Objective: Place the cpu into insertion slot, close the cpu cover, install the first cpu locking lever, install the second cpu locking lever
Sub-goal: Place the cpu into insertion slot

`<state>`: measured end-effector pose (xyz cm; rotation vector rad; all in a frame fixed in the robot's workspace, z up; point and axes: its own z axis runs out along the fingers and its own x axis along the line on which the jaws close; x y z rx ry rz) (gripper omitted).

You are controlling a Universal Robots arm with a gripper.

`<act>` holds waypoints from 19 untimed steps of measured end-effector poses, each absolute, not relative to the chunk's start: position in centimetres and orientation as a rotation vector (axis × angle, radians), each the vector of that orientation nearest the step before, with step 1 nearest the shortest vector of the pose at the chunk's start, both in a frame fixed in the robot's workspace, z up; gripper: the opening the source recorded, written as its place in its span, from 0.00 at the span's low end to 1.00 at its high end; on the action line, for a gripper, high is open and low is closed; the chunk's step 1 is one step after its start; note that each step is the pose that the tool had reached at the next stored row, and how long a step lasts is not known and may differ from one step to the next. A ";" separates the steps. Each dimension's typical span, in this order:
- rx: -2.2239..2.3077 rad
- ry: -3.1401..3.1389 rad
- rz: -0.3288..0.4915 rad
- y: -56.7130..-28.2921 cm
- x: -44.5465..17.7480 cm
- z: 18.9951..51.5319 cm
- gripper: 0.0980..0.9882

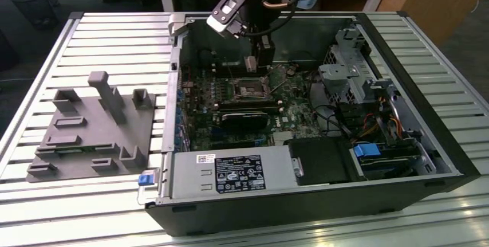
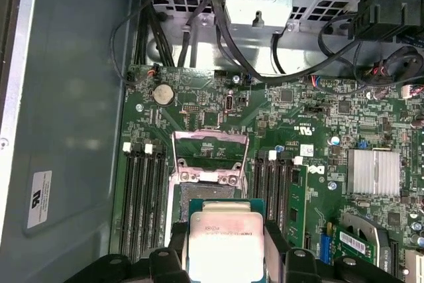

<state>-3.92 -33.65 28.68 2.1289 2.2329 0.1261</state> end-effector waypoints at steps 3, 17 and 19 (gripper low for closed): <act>2.129 2.233 0.126 -33.7 -3.9 28.3 0.50; 2.130 2.234 0.125 -33.6 -3.9 27.3 0.50; 2.130 2.234 0.124 -33.6 -3.9 27.2 0.50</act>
